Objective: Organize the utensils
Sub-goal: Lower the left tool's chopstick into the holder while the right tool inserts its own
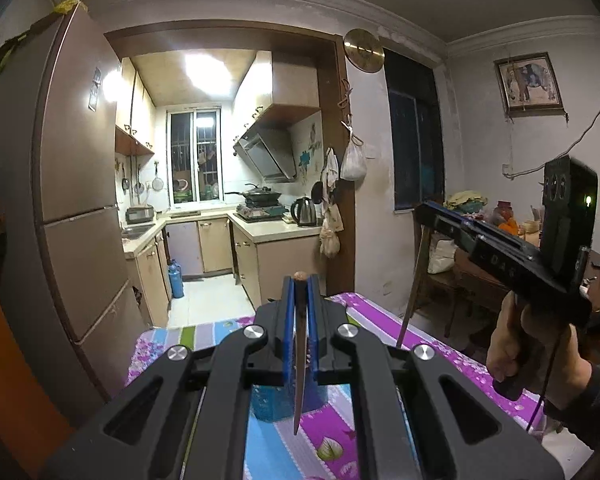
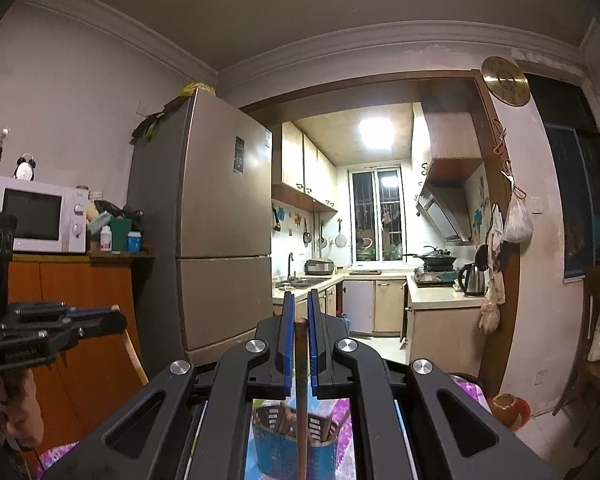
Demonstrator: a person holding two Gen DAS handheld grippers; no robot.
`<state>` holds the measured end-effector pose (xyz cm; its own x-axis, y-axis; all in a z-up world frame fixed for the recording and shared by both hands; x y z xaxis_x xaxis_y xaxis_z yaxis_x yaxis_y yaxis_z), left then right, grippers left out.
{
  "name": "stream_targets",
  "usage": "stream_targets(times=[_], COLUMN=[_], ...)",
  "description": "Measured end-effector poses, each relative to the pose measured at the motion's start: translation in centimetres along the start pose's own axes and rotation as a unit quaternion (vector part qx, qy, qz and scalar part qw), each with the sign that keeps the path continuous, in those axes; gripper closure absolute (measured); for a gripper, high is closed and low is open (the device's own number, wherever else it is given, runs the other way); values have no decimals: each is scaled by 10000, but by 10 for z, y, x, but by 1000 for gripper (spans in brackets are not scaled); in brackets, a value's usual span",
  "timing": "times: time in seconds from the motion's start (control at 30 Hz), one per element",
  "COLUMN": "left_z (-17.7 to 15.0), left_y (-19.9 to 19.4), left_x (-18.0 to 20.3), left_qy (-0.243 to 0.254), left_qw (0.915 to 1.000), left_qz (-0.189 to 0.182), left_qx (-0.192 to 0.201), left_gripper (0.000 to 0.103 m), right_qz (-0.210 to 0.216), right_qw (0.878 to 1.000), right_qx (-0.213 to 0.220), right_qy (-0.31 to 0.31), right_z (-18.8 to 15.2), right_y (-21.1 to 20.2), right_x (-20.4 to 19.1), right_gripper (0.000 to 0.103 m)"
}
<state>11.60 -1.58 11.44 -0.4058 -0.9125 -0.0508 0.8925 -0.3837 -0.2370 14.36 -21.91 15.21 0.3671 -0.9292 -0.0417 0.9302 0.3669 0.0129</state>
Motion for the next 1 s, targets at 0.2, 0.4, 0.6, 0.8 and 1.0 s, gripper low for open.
stream_targets(times=[0.2,0.4,0.6,0.8,1.0], left_z=[30,63,79,77,64], left_y=[11,25,53,86,112], left_x=[-15,-24,-27,-37,-45], left_qy=[-25,-27,44,-35,-80], left_qw=[9996,9988,9984,9990,9995], left_qz=[193,251,272,259,240], left_qx=[182,417,491,363,173], left_gripper=[98,98,98,98,98], right_qz=[60,130,183,177,181], right_qw=[9999,9998,9997,9998,9997], right_qx=[79,156,179,72,-151], right_qy=[24,-15,-48,0,116], right_z=[28,55,69,63,35], right_y=[23,54,84,112,139], right_x=[3,6,9,20,33], right_gripper=[96,96,96,96,96])
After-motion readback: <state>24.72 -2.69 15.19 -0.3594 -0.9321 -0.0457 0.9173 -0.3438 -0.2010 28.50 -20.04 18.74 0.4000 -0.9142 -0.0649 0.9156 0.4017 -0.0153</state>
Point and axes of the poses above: each gripper's, at about its wrist camera, not at the fingertips, and y roughly the way its jaws point, x to its right, z to its top, the point moved 3 cm from there along y, roughly the way its jaws point, and after that the axes turned 4 degrees about -x, right-handed, at the moved point
